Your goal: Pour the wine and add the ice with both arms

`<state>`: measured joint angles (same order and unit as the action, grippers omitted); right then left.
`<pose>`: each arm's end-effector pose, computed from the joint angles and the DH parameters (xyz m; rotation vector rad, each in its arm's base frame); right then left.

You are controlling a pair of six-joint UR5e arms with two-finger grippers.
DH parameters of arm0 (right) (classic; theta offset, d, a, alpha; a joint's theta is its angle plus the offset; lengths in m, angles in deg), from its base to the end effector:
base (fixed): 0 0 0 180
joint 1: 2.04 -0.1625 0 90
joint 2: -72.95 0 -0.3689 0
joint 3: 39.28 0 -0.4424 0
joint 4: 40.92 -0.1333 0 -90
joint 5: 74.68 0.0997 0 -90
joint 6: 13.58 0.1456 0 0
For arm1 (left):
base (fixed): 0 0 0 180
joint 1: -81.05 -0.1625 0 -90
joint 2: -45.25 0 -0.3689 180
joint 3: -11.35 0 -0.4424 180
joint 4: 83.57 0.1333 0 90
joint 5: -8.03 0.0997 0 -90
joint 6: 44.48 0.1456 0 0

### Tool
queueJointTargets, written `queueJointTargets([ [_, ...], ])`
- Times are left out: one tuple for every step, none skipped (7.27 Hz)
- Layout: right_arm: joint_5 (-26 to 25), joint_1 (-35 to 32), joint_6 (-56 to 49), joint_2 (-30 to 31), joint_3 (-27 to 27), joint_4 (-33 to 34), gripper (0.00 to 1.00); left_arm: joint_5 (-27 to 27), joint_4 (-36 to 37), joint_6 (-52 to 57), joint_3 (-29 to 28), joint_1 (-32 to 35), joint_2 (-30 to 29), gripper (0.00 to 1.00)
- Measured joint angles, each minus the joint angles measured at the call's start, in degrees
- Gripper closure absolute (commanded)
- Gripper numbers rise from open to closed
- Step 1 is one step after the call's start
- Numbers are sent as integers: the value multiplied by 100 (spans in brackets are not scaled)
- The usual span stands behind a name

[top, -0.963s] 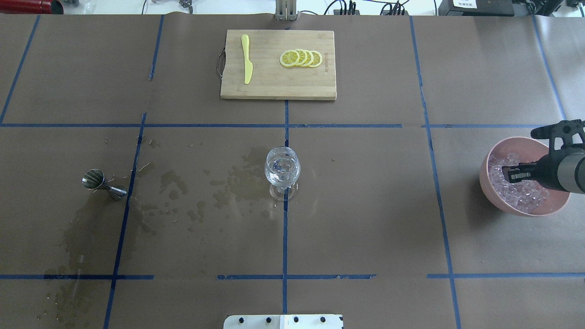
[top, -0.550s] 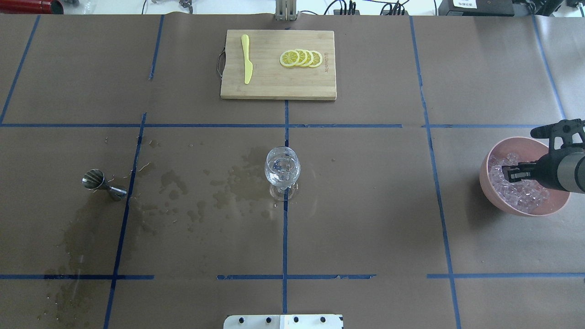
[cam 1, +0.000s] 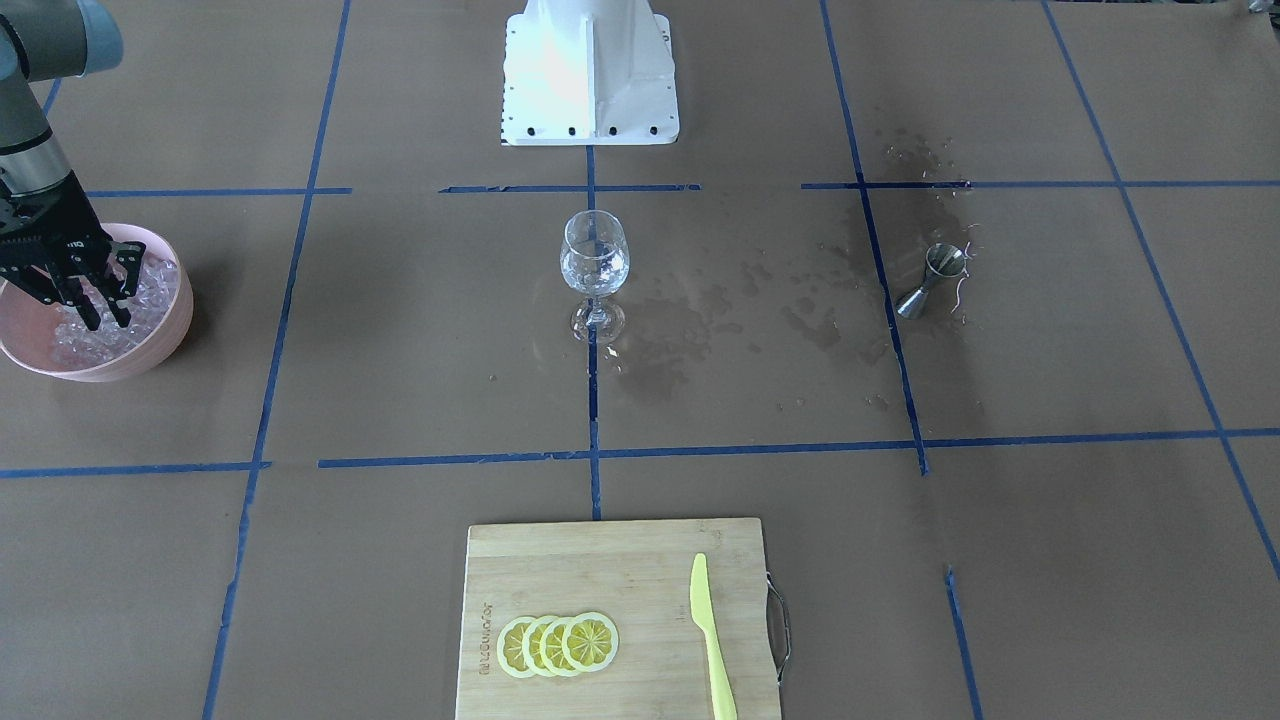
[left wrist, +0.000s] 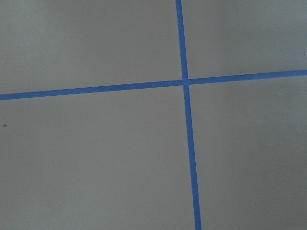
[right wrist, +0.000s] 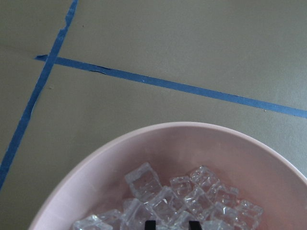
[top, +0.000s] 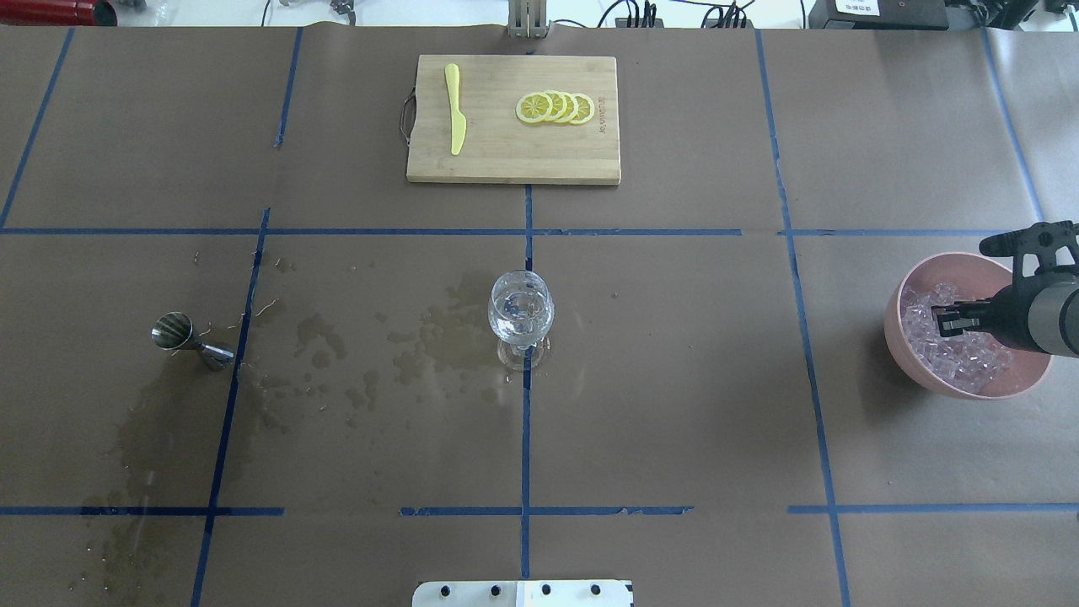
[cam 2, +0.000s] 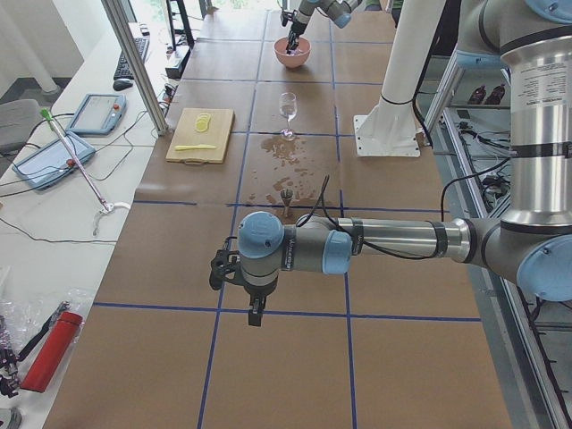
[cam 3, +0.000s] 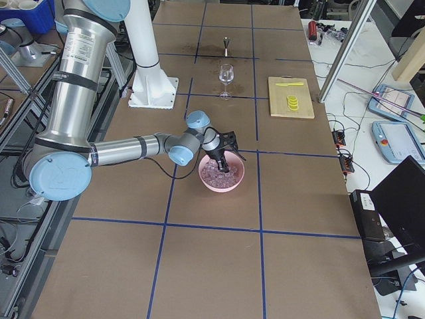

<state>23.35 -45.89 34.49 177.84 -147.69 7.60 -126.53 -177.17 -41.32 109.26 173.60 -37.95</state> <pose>-0.2962 -0.4412 0.5233 0.4362 -0.6648 -0.0233 -0.0536 -0.5046 0.6154 0.1166 0.7724 0.0421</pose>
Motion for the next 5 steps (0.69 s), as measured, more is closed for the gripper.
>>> queueJointTargets([
  [13, 0, 0, -2, 1, -2, 100, 0, 0, 0, 0, 0, -1, 0],
  [24, -3, 0, -2, -10, -6, 100, 0, 0, 0, 0, 0, -2, 0],
  [43, -19, -2, 1, -32, -8, 100, 0, 0, 0, 0, 0, -3, 0],
  [125, -102, -21, 9, -80, -7, 100, 0, 0, 0, 0, 0, -3, 0],
  [350, -322, -78, 16, -175, -1, 100, 0, 0, 0, -1, 0, -3, 0],
])
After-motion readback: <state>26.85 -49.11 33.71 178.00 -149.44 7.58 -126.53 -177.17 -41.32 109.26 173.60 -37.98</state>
